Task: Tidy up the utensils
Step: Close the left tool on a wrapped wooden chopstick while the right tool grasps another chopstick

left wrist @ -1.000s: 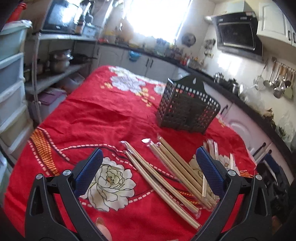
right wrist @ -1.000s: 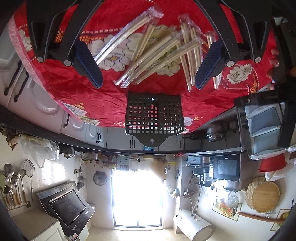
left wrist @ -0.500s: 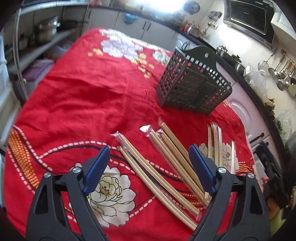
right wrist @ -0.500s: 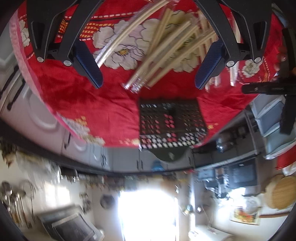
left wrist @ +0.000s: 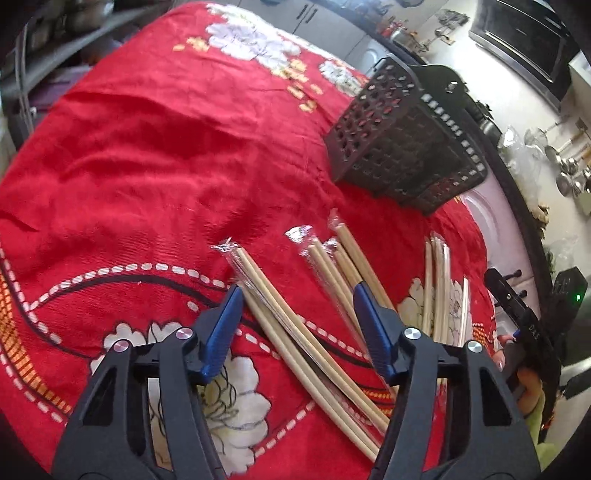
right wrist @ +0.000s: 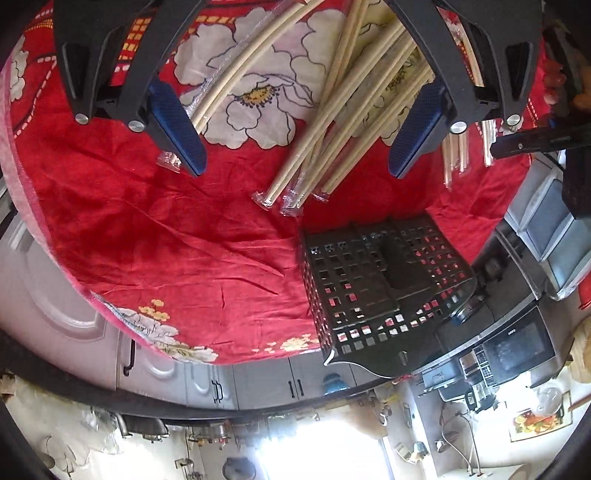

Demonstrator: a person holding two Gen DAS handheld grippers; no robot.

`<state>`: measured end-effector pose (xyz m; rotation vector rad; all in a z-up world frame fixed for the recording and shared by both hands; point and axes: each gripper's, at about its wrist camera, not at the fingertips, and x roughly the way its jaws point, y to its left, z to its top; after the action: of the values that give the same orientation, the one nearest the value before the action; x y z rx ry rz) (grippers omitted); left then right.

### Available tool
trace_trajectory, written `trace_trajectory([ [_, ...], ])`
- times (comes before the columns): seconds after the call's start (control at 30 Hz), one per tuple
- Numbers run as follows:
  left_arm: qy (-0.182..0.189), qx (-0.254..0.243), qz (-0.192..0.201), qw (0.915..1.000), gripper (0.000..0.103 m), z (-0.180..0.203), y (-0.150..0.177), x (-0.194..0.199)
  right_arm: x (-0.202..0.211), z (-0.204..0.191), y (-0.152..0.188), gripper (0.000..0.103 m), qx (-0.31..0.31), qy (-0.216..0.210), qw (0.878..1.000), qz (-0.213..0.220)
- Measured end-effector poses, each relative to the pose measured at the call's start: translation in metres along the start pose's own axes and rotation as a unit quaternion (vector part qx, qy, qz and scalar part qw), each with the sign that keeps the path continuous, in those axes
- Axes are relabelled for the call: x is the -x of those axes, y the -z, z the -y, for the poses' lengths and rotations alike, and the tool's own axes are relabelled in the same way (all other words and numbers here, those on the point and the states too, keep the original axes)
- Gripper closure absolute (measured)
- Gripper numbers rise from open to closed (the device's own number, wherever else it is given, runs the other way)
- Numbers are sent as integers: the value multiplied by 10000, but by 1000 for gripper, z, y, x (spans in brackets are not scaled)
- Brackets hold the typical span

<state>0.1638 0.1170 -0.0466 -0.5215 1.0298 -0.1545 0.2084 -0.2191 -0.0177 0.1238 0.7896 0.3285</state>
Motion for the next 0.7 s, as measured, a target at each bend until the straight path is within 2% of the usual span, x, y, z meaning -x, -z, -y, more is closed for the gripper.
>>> trace_trajectory([
  [0.23,-5,182,-23,9998,56,-6,-17,-9,-24,8,-5,26,-196,-130,9986,-470],
  [0.4,-110,89,-19,9999,60,-5,-28,-15,-42,19,-9,38,-552,-323,9947,-806],
  [0.57,-168,75,-30,9998,76,-8,-38,-19,-59,33,-15,48,-986,-553,9879,-1061],
  [0.7,-160,131,-31,9998,78,-13,-46,-19,-64,41,-21,57,-1162,-644,9851,-1090],
])
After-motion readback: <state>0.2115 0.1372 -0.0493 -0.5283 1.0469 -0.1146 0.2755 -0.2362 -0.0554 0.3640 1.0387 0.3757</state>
